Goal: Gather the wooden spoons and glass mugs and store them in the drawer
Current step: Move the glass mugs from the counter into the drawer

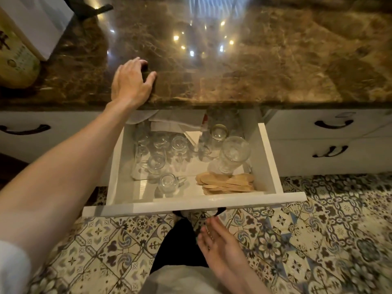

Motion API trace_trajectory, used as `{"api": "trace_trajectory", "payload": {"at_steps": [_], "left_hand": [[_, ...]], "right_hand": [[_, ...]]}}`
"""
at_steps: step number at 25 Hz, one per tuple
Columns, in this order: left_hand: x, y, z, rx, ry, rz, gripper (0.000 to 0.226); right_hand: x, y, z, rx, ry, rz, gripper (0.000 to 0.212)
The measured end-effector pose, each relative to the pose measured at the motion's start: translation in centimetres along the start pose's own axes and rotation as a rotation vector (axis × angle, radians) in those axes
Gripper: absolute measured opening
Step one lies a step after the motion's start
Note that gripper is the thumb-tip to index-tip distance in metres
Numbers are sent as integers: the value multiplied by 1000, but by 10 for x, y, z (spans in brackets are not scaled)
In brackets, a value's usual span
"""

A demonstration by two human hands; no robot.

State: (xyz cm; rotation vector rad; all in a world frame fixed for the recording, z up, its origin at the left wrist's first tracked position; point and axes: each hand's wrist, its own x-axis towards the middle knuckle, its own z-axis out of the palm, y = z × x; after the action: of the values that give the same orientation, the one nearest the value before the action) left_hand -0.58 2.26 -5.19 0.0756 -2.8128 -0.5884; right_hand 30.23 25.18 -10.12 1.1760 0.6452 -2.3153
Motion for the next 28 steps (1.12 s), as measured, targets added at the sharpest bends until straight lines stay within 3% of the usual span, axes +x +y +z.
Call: {"api": "trace_trajectory", "payload": {"at_steps": [4,12,23,28], "left_hand": [[-1,-1,1,-11,23,14,49],[-1,-3,6,-10,100,6,48],[-4,3,2,5,102,-13,46],[-2,5,0,8,93,-26,45]], "right_hand": [[19,7,-2,-41,104,-86,24],[31,12,4,13,141,-145,28],[61,-13,41,27,-21,-227,33],[89,-39,78,64,-38,-241,22]]}}
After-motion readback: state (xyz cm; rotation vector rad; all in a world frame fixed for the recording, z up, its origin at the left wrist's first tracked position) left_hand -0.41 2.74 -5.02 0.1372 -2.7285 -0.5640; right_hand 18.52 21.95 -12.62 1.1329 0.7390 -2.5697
